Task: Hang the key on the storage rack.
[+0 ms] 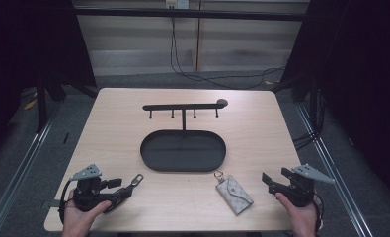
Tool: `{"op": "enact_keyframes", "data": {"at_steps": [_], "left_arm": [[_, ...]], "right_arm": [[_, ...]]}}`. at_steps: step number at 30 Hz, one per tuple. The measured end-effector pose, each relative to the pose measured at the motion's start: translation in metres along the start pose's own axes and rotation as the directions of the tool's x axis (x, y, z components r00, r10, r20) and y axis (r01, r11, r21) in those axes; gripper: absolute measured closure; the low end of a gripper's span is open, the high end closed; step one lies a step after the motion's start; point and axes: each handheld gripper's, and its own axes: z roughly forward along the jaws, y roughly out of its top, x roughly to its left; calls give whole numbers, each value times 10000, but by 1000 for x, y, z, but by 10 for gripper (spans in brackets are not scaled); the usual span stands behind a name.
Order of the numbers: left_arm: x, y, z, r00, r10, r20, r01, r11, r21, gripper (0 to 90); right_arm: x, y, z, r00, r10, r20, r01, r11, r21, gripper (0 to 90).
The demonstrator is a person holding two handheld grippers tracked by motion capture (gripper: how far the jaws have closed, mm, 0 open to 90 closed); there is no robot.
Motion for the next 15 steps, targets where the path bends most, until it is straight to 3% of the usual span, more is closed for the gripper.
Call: {"op": "enact_keyframes", "data": {"at_steps": [6, 10, 15], "left_arm": [[-1, 1, 3, 9996, 113, -269, -107, 9997, 212, 354], [-2, 1, 6, 9999, 103, -90, -99, 9989, 452, 403], [-4, 2, 6, 9996, 190, -219, -177, 9981, 597, 425]], "right_arm": [[3, 0, -2, 9991, -212, -360, 216, 9997, 108, 238], [1, -2, -2, 9976, -56, -686, 73, 9996, 255, 244], [3, -3, -4, 9973, -154, -715, 170, 9996, 213, 257]]}}
